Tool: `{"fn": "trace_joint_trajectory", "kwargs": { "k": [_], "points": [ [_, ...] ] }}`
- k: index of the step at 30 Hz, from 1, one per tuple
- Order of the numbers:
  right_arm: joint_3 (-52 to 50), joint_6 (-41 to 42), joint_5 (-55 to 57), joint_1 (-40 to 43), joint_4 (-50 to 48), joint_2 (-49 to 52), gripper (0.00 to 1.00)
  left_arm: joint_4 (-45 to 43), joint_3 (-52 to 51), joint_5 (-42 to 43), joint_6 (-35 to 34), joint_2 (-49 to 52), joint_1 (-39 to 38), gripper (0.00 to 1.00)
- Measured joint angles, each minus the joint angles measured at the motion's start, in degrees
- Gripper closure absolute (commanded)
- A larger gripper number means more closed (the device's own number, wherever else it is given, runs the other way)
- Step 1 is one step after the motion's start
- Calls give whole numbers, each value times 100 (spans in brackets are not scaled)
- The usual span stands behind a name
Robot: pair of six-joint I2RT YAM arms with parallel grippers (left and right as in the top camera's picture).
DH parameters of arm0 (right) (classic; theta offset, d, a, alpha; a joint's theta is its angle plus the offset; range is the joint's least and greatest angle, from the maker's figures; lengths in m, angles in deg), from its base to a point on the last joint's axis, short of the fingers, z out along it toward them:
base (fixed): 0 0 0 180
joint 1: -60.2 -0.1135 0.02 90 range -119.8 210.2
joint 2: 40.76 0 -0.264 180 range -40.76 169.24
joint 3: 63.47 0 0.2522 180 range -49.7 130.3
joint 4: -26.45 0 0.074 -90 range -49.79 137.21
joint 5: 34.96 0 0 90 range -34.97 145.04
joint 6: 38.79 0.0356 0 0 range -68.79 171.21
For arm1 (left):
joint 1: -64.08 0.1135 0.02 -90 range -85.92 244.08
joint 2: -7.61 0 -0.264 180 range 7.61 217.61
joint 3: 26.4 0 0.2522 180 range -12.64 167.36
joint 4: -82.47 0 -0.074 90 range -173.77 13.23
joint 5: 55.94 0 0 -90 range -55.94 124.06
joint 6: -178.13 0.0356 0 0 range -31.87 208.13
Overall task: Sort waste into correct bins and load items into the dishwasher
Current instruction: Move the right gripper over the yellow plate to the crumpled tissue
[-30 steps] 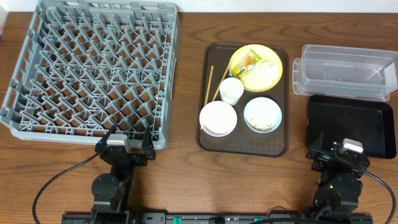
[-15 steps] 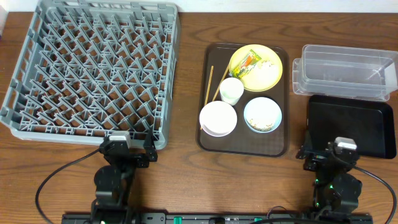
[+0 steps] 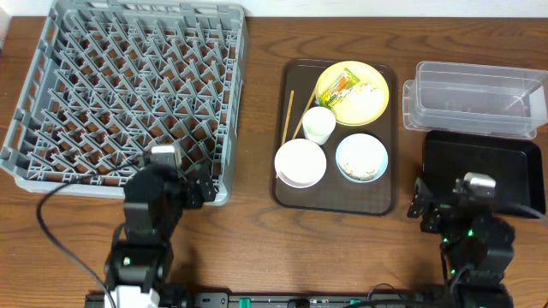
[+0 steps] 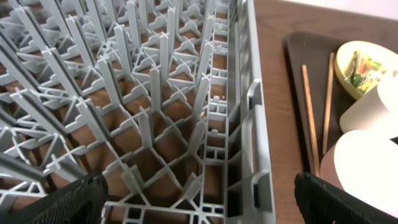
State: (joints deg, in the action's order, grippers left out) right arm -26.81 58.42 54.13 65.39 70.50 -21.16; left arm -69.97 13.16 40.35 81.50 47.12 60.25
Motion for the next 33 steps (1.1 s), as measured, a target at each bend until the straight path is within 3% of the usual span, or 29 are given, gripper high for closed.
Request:
{"fn": "trace_joint_trajectory", "kwargs": {
  "k": [8,16,26,33],
  "points": [
    [1458,-48,-42,-2,1045,1790,1,542,444,254,-2,575,0,2],
    [2175,-50,-229,-2,1729,3056,1,621,501,328,-22,577,0,2],
    [2594,-92,-710,-2,1462,3276,1,378,505,1121,-422,575,0,1],
    [2649,-238,-699,-2,1364,3412,1,428,514,962,-603,577,0,1]
  ]
}}
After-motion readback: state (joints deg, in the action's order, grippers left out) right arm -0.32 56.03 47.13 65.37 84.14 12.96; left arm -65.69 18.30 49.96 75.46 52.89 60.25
